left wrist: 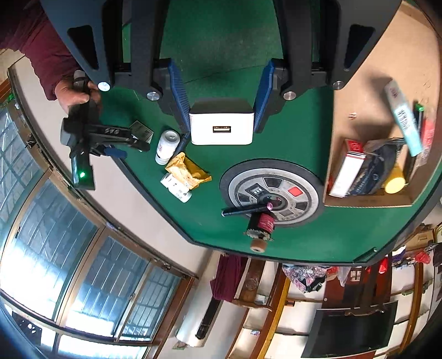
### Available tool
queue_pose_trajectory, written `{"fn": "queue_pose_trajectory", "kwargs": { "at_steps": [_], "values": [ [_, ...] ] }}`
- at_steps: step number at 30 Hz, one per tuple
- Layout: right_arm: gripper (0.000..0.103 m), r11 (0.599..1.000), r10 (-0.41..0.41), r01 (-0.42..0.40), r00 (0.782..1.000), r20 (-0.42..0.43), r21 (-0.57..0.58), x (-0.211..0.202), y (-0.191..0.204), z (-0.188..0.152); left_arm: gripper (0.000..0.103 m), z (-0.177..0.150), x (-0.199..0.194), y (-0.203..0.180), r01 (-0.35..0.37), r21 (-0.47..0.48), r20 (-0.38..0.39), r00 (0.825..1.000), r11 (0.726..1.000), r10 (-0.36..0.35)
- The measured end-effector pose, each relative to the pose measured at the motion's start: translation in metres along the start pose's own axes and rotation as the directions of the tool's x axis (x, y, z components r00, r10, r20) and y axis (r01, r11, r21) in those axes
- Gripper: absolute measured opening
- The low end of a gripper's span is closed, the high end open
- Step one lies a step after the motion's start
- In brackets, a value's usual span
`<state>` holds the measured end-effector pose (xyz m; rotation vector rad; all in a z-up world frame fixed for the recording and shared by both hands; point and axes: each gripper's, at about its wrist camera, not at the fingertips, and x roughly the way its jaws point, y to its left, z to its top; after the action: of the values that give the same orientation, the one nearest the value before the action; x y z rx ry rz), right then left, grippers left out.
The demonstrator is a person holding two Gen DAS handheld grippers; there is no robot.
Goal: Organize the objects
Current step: 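Grasp white charger with left tool while right tool grasps white medicine box, then carry charger into tray with left tool while right tool drops medicine box there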
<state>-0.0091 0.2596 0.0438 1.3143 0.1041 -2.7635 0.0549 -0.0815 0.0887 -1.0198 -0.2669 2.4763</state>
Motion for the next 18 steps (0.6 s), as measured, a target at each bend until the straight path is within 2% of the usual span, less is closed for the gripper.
{"fn": "queue_pose_trajectory", "kwargs": {
  "at_steps": [2, 4, 5, 12, 18],
  "values": [
    [0.075, 0.999, -0.026, 0.025, 1.0, -0.011, -0.028, 0.0, 0.004, -0.003, 0.044, -0.002, -0.007, 0.003, -0.001, -0.006, 0.008, 1.0, 1.0, 0.001],
    [0.042, 0.999, -0.034, 0.033, 0.999, -0.035, -0.034, 0.005, 0.004, -0.004, 0.044, -0.004, -0.014, 0.007, -0.005, -0.012, 0.015, 1.0, 1.0, 0.005],
    [0.035, 0.999, -0.023, 0.021, 0.998, -0.051, -0.029, 0.008, 0.004, -0.005, 0.044, -0.006, -0.018, 0.01, -0.013, -0.017, 0.024, 1.0, 1.0, 0.013],
    [0.036, 0.999, 0.037, -0.037, 0.998, -0.05, -0.005, -0.01, 0.014, -0.015, 0.044, -0.014, -0.052, 0.035, -0.035, -0.073, 0.087, 0.995, 0.997, 0.042],
    [0.036, 0.986, 0.166, -0.166, 0.986, 0.012, -0.018, -0.055, 0.05, -0.003, 0.044, -0.023, -0.092, 0.067, -0.069, -0.15, 0.146, 0.985, 0.986, 0.091]
  ]
}}
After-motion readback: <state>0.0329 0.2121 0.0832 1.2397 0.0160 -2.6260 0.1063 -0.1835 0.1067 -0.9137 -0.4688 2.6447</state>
